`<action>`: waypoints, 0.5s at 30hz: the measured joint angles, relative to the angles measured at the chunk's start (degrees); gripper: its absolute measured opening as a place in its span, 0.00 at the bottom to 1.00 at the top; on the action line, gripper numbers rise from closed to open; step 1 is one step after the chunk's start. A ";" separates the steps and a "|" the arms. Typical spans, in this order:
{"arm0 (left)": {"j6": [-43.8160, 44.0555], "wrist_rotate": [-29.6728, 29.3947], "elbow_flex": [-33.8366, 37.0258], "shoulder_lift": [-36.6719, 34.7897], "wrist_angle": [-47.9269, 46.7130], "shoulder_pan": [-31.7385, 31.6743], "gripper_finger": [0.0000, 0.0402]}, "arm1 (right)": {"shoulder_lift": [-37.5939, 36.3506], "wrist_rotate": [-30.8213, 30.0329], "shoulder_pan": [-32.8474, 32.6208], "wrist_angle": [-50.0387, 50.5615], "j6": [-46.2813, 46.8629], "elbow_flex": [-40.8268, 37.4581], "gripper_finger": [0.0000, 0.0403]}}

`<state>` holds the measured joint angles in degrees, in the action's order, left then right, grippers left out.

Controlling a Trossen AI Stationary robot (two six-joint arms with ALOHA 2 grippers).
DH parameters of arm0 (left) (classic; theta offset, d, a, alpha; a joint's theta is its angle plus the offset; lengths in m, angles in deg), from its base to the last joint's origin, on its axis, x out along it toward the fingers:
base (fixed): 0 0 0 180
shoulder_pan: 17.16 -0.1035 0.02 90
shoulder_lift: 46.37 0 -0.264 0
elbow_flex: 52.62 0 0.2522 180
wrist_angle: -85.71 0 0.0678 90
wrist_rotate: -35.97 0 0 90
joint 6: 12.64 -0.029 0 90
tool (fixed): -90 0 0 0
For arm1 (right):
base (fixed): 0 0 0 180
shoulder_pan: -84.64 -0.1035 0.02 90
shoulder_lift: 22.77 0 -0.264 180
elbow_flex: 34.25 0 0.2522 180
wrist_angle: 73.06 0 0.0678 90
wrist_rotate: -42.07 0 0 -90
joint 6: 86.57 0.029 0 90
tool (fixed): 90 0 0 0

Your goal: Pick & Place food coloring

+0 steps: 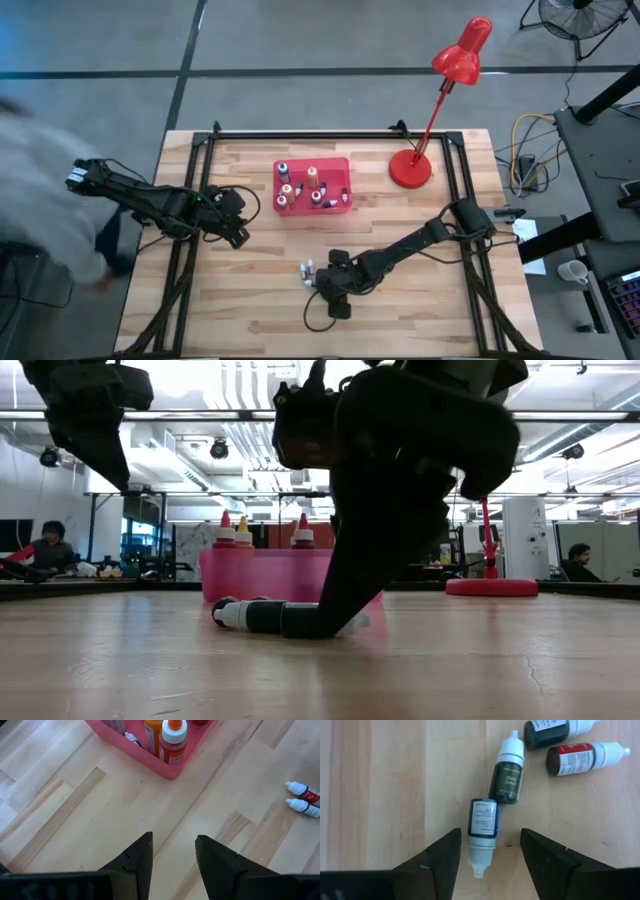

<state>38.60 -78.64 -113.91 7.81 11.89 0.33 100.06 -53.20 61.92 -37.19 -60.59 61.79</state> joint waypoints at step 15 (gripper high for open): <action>0.00 -0.07 0.00 0.00 0.05 0.01 0.30 | -1.02 -0.90 0.55 0.39 4.30 -0.16 0.13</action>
<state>38.60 -78.72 -113.91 7.81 11.94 0.34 99.04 -54.10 62.47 -36.80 -56.30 61.63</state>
